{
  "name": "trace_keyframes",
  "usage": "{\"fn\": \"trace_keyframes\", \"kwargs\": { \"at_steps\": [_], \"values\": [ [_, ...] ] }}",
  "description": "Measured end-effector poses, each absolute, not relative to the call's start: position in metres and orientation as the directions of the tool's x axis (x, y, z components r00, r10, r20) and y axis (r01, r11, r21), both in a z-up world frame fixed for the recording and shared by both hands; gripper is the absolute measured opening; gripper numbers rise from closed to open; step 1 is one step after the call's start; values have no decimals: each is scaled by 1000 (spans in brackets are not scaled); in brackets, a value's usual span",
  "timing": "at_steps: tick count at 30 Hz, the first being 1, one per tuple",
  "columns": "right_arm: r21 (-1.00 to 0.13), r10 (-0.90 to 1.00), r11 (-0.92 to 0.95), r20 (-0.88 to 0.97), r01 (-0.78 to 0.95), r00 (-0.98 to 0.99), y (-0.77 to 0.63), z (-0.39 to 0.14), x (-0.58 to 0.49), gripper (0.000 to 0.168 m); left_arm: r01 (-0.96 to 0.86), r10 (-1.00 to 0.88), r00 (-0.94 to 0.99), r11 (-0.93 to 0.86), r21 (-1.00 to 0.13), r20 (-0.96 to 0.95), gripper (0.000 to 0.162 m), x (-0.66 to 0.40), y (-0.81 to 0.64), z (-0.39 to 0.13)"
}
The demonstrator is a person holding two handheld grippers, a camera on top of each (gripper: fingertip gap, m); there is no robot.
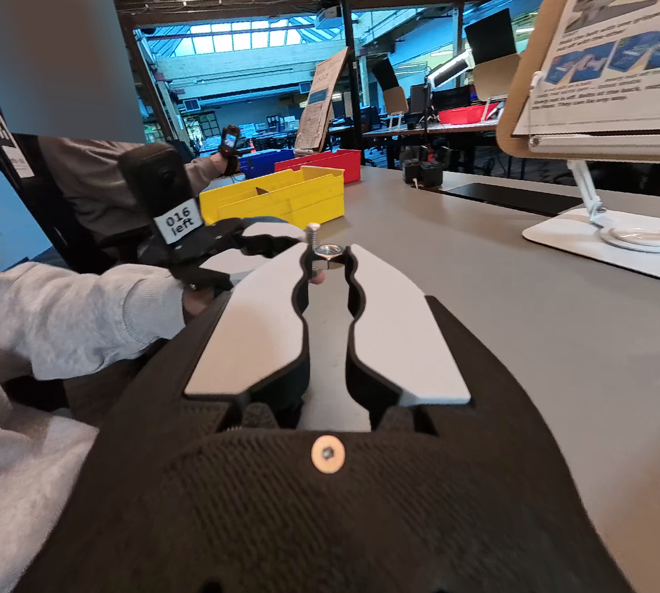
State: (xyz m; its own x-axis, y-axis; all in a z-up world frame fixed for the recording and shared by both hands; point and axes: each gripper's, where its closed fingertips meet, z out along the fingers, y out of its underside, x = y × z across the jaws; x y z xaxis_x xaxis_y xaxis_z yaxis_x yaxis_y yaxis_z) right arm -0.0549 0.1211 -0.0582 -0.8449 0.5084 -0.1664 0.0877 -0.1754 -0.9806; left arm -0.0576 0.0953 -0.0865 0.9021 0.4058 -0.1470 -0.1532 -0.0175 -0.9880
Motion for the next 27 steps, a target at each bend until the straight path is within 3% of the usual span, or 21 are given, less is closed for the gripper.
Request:
{"fn": "trace_keyframes", "kwargs": {
  "at_steps": [15, 27],
  "values": [
    [-961, 480, -243, -236, 131, -845, 128, -56, -47, 17, -63, 242, 969, 37, -997, -52, 16, -39, 123, -94],
    [-971, 500, -227, -185, 78, -846, 131, -51, -38, 17, 25, 186, 982, 82, -996, 40, 15, -32, 135, -92]
  ]
}}
